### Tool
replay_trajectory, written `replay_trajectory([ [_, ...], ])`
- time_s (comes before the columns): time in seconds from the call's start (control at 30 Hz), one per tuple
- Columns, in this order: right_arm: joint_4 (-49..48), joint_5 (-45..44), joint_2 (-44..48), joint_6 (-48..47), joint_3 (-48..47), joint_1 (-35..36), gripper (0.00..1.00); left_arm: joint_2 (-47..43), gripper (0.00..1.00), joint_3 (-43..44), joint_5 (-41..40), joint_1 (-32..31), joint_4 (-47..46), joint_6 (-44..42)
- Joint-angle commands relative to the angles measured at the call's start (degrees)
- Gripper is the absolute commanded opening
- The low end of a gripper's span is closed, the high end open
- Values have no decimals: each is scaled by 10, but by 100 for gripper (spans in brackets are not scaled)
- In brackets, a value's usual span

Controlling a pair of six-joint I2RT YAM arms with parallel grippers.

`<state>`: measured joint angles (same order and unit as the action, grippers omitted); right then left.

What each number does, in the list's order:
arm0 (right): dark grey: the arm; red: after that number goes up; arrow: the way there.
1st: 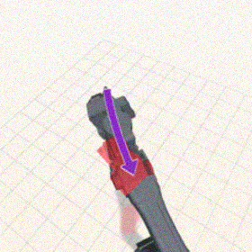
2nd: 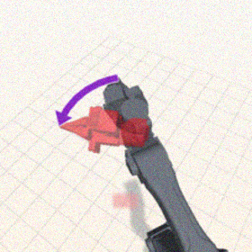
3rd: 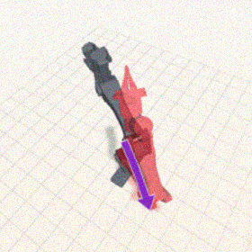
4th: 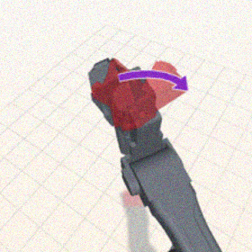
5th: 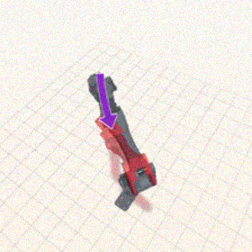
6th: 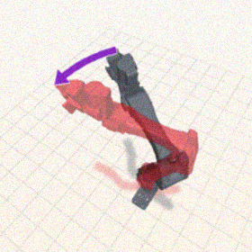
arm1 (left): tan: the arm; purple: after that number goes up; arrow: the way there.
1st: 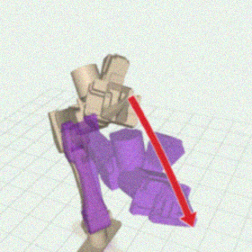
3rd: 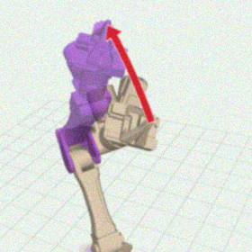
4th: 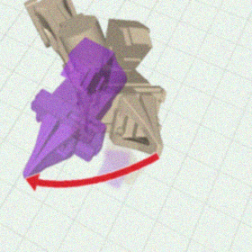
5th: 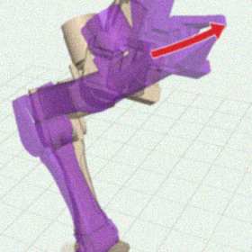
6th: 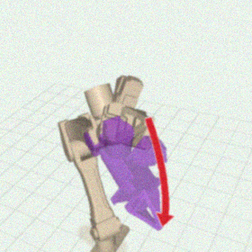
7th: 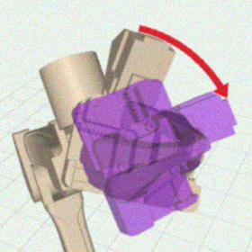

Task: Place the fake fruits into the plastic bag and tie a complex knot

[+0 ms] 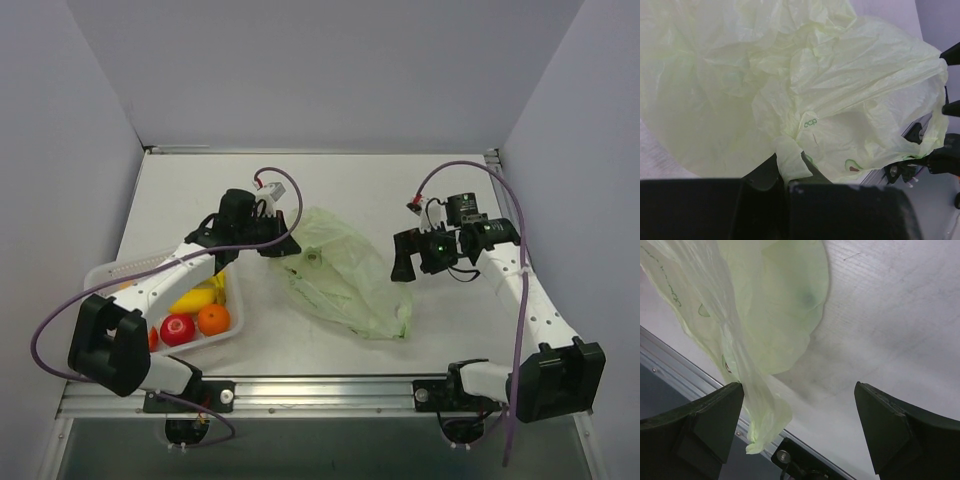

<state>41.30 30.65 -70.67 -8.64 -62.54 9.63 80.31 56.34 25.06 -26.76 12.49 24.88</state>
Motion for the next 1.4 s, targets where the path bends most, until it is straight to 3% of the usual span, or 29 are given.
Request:
replay_trajectory([
  [0.0,7,41,31,-22,27,7,100,5,0,11,22,9,-28,64],
  [0.2,-73,68,97,-23,99,9,100,16,0,12,32,19,-35,96],
  [0.33,-115,91,101,-5,136,18,100,21,0,4,46,29,-55,119],
  [0.77,-397,47,65,74,247,65,100,56,0,-21,83,57,-156,217],
  [0.8,-406,33,46,73,245,72,95,58,0,-21,84,58,-156,219],
  [0.83,-409,16,37,72,242,79,81,62,0,-20,87,58,-157,219],
  [0.87,-409,8,27,77,227,85,49,63,0,-18,92,58,-157,214],
  [0.93,-399,-4,11,86,203,83,5,68,0,-4,94,61,-143,193],
  [0.97,-368,-9,12,99,190,78,0,70,0,3,93,64,-106,161],
  [1.2,-251,47,136,140,120,-50,0,130,0,149,32,128,37,-93],
  [1.3,-215,52,164,155,116,-52,0,155,1,201,59,131,64,-168],
  [1.37,-205,59,169,171,119,-50,0,159,8,214,75,129,68,-196],
])
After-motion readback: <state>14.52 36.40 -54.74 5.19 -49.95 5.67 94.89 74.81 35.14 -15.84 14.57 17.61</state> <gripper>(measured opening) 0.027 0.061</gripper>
